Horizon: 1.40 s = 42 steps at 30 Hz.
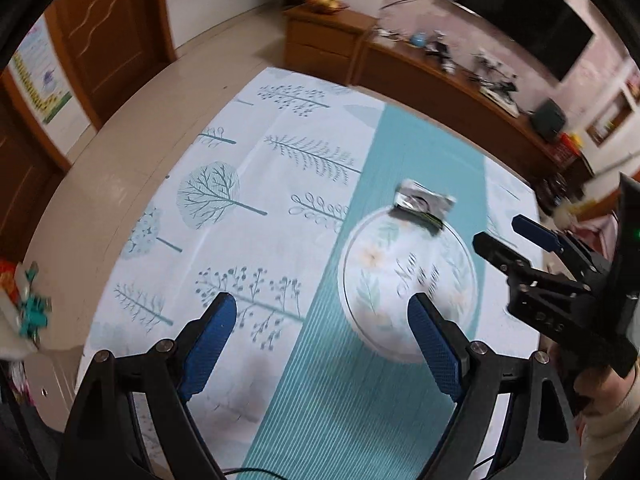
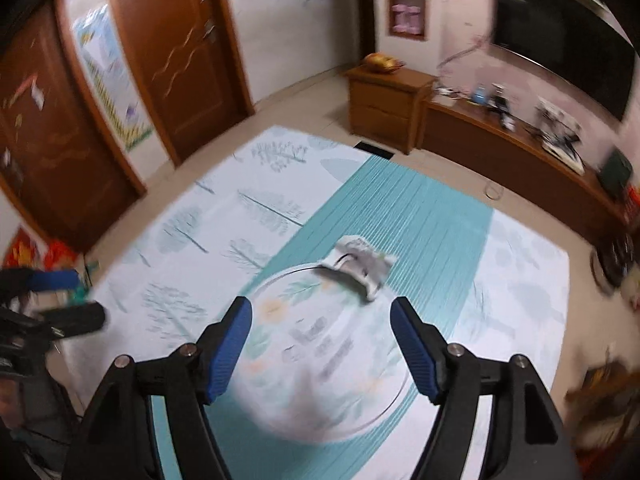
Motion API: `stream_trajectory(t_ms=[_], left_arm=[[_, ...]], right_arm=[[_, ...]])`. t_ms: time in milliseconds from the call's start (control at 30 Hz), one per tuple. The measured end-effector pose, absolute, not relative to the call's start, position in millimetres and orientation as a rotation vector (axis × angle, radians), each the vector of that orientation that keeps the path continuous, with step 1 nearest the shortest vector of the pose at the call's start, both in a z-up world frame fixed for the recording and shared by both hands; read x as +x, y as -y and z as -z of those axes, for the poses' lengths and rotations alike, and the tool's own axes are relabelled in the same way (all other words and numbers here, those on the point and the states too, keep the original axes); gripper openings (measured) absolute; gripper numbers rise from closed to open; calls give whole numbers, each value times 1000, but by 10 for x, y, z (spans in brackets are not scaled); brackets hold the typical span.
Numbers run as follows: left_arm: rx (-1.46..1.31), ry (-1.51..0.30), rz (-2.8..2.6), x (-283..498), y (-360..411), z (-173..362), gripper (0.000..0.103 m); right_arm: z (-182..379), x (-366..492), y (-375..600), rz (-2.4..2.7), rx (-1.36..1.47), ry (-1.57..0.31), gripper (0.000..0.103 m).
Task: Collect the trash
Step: 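Grasp the white foil tube scrap with the right gripper, then lift the held scrap and carry it over the black bin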
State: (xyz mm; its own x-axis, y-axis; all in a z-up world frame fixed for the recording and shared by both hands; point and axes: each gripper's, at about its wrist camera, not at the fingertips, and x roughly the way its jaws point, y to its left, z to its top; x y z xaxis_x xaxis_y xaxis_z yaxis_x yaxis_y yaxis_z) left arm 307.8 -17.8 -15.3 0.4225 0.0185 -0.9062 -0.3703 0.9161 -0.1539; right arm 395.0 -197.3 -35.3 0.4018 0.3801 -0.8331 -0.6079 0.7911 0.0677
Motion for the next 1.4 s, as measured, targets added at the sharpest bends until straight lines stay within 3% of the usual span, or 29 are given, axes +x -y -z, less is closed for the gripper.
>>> stream_trajectory(t_ms=[367, 700, 867, 967, 1400], left_arm=[[-397, -1169, -392, 3532, 62, 578, 86], [-392, -1186, -448, 3730, 4, 769, 86], [-394, -1189, -441, 3789, 24, 780, 86], [-384, -1204, -429, 3806, 69, 775, 86], [-305, -1211, -342, 3578, 317, 608, 86]], right_arm=[[1172, 4701, 1628, -780, -548, -1011, 73], [1511, 4979, 1541, -798, -583, -1076, 72], [1529, 5045, 1589, -793, -513, -1118, 44], [1513, 5069, 1638, -775, -466, -1150, 17], [1355, 4566, 2030, -725, -112, -1243, 12]])
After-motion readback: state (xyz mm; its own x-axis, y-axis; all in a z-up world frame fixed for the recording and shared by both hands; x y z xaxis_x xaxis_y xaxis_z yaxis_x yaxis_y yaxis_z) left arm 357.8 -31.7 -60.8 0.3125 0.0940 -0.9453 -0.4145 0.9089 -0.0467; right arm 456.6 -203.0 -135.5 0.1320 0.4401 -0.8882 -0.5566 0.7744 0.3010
